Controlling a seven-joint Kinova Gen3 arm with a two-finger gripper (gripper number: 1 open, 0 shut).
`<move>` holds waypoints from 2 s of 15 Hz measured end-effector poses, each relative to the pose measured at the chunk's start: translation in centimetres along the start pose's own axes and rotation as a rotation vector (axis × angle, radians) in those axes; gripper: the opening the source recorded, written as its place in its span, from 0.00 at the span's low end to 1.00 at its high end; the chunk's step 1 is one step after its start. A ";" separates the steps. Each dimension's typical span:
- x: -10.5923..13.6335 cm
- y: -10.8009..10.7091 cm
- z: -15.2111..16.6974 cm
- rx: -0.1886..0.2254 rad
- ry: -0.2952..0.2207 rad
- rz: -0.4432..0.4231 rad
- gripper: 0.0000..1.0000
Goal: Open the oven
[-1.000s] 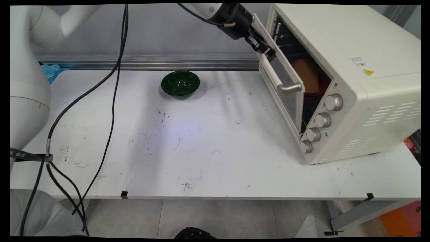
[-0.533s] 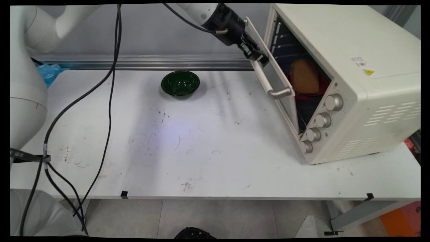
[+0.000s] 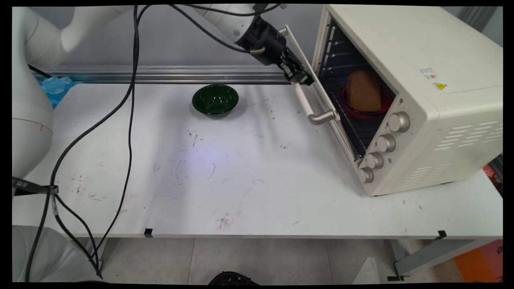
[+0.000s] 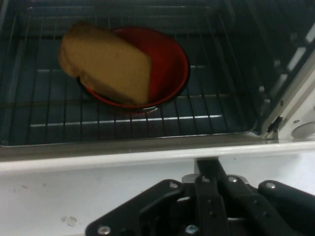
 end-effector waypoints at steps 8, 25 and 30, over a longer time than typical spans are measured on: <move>-2.8 0.3 0.5 0.012 0.012 0.002 0.00; -7.8 0.3 1.3 0.015 0.030 0.005 0.00; -9.3 0.2 1.2 0.011 0.030 0.010 0.00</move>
